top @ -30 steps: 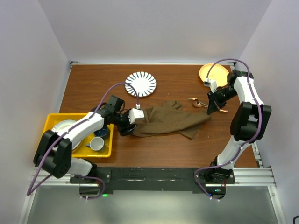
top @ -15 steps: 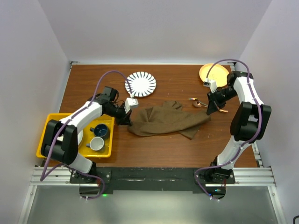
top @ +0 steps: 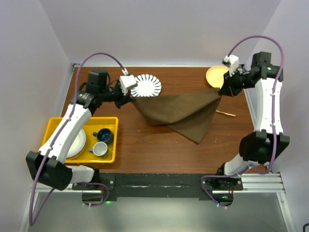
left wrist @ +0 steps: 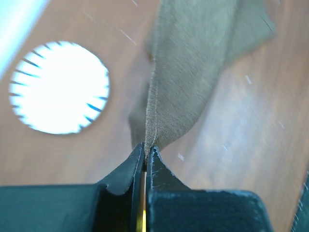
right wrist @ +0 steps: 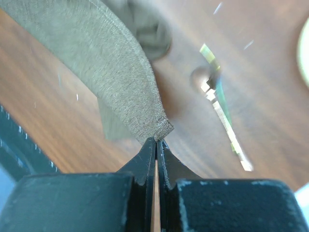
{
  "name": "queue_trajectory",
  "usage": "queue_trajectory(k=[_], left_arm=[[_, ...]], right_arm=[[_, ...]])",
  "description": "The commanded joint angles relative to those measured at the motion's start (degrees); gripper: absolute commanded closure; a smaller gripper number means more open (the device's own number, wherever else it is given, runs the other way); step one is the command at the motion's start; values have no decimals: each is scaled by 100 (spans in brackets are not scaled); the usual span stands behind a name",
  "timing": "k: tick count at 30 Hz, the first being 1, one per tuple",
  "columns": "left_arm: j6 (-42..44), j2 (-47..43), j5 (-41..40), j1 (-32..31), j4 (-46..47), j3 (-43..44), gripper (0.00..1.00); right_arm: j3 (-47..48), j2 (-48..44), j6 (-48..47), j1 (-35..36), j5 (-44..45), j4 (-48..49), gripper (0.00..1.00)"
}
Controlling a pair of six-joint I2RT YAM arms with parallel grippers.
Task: Fold the napkin into a case and place the utensils inside
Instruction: Flatten out the crumpled napkin at the center of the board.
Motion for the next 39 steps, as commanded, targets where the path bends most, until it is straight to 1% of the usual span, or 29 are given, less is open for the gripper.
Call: queue_trajectory(k=[1,2,3,5,8,10,14,19,25,28,33,36,39], left_arm=[[-535,-240,-484,42,42,1226,100],[-535,-231,-545,34,-115,1430,100],[-526,-231,-589,34,-178,1606,100],[-553,-301,-738,25,-266,2090,100],[-588,-442,-774,16,-380,2574,100],[-692,-600,-731,-1,-433,2837,100],[-825,-943,-389,-10,-468,3031,100],[-887,-1356,-212,-10,-477,3155,100],[-1115,-1769,-89,-10,-556,3321,100],[-1237,-1892,122,-10,-766,3366,100],[-1116,-2094,368,-10,-1566,3357,100],[-1036,-2305,184,-10,-1751,3016,100],[-983,-2245,-351,-10,-1708,2708,100]], right_arm=[[687,-959,1173,-36,-266,921,100],[854,-1093,1340,-27,-135,1315,100],[934,-1242,1655,-27,-64,1511,100],[1100,-1636,1947,-36,198,2036,100],[1163,-2137,2431,-27,481,2539,100],[1154,-2376,2642,-27,700,2672,100],[1154,-2956,2862,-27,1113,3041,100],[1339,-3615,2924,-27,1623,3165,100],[1242,-4266,2714,-27,1808,3130,100],[1198,-4459,2608,-27,1826,2999,100],[979,-4784,2380,-18,1887,2533,100],[479,-5057,2213,-18,2115,2339,100],[-31,-5075,2212,-27,1968,2435,100]])
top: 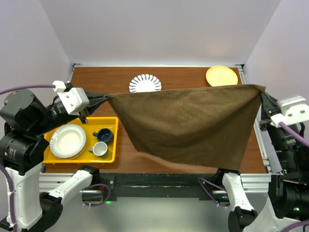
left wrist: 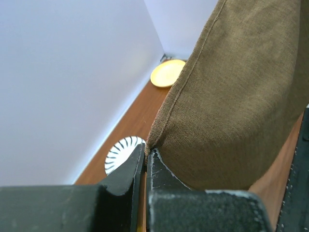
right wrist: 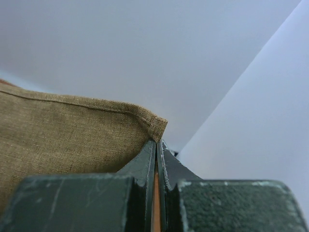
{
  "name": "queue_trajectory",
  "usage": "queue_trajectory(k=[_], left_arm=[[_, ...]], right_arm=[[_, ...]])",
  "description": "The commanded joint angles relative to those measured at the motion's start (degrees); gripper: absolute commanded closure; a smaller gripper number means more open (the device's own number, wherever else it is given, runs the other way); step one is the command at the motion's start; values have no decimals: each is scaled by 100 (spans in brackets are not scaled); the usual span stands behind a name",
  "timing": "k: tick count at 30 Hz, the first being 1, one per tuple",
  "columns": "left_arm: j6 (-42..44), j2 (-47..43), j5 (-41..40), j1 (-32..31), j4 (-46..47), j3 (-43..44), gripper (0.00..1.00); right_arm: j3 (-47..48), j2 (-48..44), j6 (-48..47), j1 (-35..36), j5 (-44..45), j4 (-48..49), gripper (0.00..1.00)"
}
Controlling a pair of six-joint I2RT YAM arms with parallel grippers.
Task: Fold the napkin into a case and place the utensils inside
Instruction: Flatten out the crumpled napkin at the center of the board.
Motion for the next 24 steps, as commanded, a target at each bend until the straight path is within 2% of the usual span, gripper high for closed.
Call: queue_trajectory(k=[1,5,6,8,14,19,24], left_arm=[[53,121,-766,-4,-163,-410,100],[105,691,-1340,-4,294,-1042,100],[114,780,-1436,-4,434,-1357,100],[97,1016,-1884,-4,1040,-1649,100],[237,1999,-2544,22,2640,-2511,100],[492,3046,-2598,259,3458,-2600,100],[756,4093,-2176,383,3652,-2441,100]], right_arm=[[-831,68,-135,-16,129,122,100],[-1650,488,-65,-16,-398,519,100],[-1765,829,-100,-16,-521,520,100],[-2142,1138,-48,-16,-864,756,100],[-2794,2536,93,238,-698,2100,100],[-2978,3704,84,906,-136,3066,100],[-2725,5111,410,1021,163,3674,100]])
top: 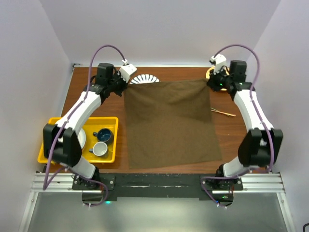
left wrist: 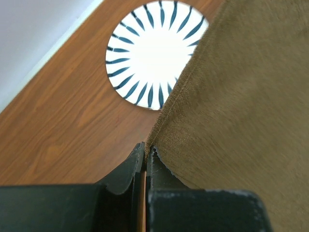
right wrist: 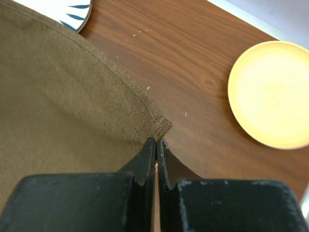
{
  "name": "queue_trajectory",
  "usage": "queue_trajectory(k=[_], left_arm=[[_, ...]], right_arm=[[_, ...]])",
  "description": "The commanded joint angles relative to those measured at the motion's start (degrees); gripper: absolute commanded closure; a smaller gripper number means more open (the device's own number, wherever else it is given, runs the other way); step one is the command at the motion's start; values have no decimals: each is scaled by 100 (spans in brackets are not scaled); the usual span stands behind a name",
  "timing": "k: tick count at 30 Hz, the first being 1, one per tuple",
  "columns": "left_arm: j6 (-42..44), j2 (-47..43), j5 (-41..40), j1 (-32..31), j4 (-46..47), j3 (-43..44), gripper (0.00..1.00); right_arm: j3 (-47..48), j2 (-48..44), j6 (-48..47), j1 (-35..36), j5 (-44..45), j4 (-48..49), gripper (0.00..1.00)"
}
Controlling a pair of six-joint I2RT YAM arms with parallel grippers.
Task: Fold the napkin into a case and place the utensils inside
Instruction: Flatten out the crumpled napkin at the center of the board.
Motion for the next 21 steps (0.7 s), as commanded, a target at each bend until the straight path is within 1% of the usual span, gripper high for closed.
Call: queue_trajectory(k=[1,3,6,14,18,21], left_arm=[[349,609,233,114,824,193,100],[350,935,207,114,886,236,100],[280,1251,58,175,1061,281,100],[60,1752,-30,316,1615,298,100],[42,2086,-39,378,1660,552,100],[68,2271,-4,395,1660,711,98]], right_arm=[[412,810,309,31,417,1121,100],[562,1301,362,57,435,1175,100],[817,1794,406,83,522,1237,100],[1063,2543,617,127,646,1764,100],[1344,2903,643,145,707,1764,100],[1599,3149,661,145,803,1703,100]])
